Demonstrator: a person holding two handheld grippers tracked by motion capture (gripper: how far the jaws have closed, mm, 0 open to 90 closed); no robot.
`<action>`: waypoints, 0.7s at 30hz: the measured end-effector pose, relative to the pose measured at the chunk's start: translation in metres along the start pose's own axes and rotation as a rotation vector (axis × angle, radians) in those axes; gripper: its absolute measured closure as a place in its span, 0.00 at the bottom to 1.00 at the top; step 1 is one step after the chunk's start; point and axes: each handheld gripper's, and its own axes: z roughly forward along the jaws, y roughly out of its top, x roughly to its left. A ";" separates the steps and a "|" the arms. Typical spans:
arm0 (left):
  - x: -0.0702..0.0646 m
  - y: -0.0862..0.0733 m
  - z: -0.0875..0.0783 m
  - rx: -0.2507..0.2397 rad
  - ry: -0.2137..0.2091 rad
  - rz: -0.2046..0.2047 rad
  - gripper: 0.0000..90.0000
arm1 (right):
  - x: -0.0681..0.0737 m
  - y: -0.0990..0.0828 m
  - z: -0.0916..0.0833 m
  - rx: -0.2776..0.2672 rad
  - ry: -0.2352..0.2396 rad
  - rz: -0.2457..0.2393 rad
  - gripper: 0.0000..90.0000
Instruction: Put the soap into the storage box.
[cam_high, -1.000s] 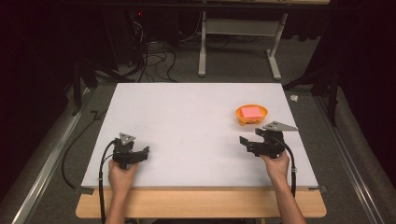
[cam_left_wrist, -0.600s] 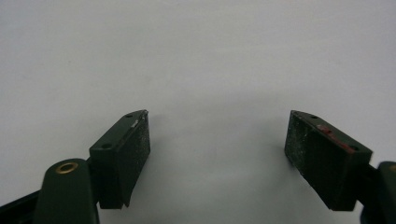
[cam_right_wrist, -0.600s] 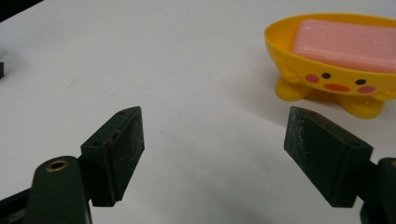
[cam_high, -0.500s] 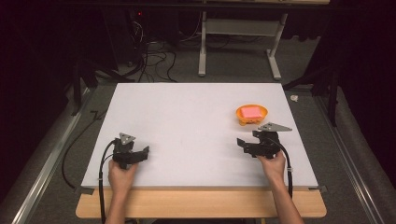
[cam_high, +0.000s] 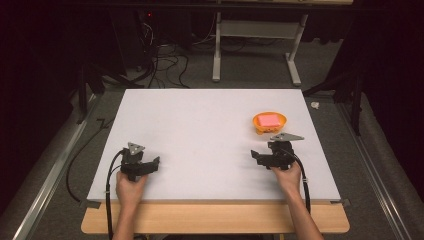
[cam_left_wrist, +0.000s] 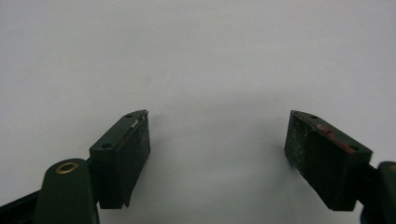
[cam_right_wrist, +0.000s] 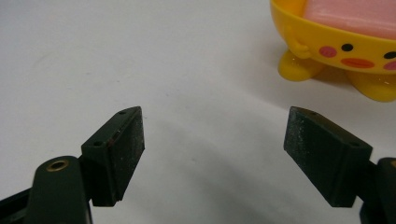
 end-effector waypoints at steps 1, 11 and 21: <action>0.000 0.000 0.000 0.000 0.000 0.000 0.25 | 0.000 0.000 0.001 0.005 -0.003 -0.005 0.23; 0.000 0.000 0.000 0.000 0.001 0.001 0.25 | 0.004 -0.006 0.012 0.046 -0.048 -0.025 0.23; 0.000 0.000 0.000 -0.002 0.002 0.002 0.25 | 0.008 -0.010 0.020 0.075 -0.084 -0.059 0.23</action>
